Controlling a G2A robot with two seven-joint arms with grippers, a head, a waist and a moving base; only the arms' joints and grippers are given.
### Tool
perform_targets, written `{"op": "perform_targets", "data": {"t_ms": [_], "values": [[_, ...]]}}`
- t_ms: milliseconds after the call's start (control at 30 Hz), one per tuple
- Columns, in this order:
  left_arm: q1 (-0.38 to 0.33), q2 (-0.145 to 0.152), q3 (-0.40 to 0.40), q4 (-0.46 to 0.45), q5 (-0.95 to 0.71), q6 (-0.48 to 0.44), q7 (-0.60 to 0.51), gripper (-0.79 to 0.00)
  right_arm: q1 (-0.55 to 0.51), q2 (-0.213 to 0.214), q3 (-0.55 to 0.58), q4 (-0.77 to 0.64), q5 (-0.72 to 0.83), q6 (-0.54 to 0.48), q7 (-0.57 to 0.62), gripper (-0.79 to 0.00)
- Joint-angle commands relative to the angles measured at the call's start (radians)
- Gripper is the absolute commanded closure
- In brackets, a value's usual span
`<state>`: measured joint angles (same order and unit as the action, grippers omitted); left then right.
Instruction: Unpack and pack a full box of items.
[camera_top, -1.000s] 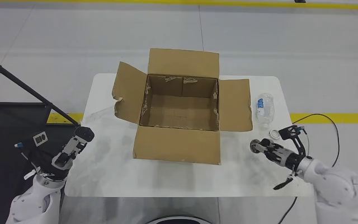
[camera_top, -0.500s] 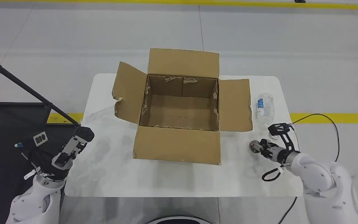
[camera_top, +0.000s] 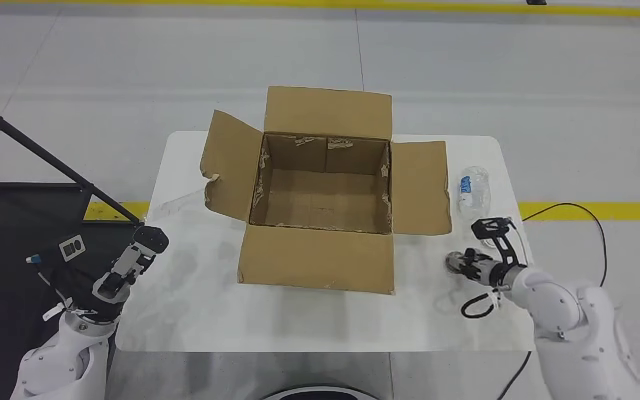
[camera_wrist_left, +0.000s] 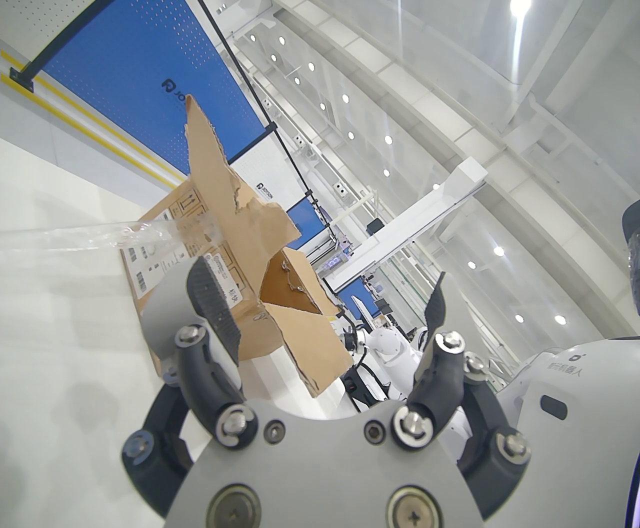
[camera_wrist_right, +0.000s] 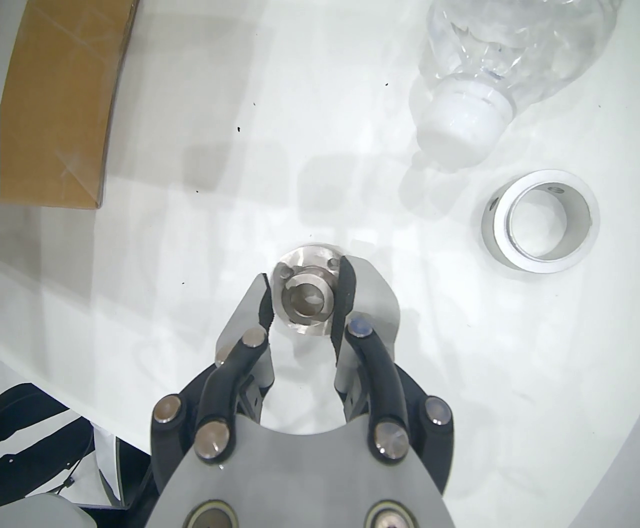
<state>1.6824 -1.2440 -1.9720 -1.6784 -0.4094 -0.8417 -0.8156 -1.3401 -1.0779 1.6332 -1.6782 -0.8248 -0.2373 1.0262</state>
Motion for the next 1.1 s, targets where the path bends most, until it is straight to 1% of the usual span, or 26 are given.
{"op": "perform_targets", "data": {"t_ms": [0,33,167,267,400,567,600,700,800,933,1000,1067], "values": [[0.000,0.000,0.000,0.000,0.000,0.000,0.000,-0.785,0.000,0.002,0.001,-0.002,0.003,-0.003,-0.002,-0.699],[0.000,0.000,0.000,0.000,0.000,0.000,0.000,-0.785,-0.001,0.003,0.004,-0.005,0.007,-0.008,-0.006,-0.785],[0.001,0.001,0.004,-0.021,0.039,0.030,0.024,-0.785,-0.019,0.007,0.028,-0.041,0.043,-0.034,-0.037,-0.785],[0.017,0.005,0.019,-0.044,0.075,0.045,0.002,-0.785,-0.054,0.010,0.068,-0.094,0.097,-0.080,-0.098,-0.785],[0.037,0.014,0.047,-0.078,0.117,0.103,-0.085,-0.785,-0.112,0.013,0.119,-0.169,0.163,-0.155,-0.188,-0.785],[0.047,0.030,0.076,-0.112,0.192,0.234,-0.209,-0.785,-0.173,0.015,0.143,-0.249,0.217,-0.245,-0.278,-0.785],[0.045,0.032,0.072,-0.113,0.198,0.259,-0.208,-0.785,-0.183,0.016,0.146,-0.257,0.226,-0.260,-0.290,-0.785],[0.045,0.032,0.072,-0.113,0.198,0.259,-0.208,-0.785,-0.211,0.017,0.154,-0.274,0.284,-0.328,-0.336,-0.785],[0.045,0.032,0.072,-0.113,0.198,0.259,-0.208,-0.785,-0.242,0.020,0.166,-0.277,0.332,-0.397,-0.354,-0.785],[0.045,0.032,0.072,-0.113,0.198,0.259,-0.208,-0.785,-0.245,0.020,0.166,-0.277,0.337,-0.403,-0.351,-0.785],[0.041,0.032,0.066,-0.110,0.189,0.262,-0.170,-0.785,-0.245,0.020,0.166,-0.277,0.337,-0.403,-0.351,-0.785],[0.048,0.034,0.076,-0.115,0.197,0.268,-0.174,-0.785,-0.245,0.020,0.166,-0.277,0.337,-0.403,-0.351,-0.785]]}}
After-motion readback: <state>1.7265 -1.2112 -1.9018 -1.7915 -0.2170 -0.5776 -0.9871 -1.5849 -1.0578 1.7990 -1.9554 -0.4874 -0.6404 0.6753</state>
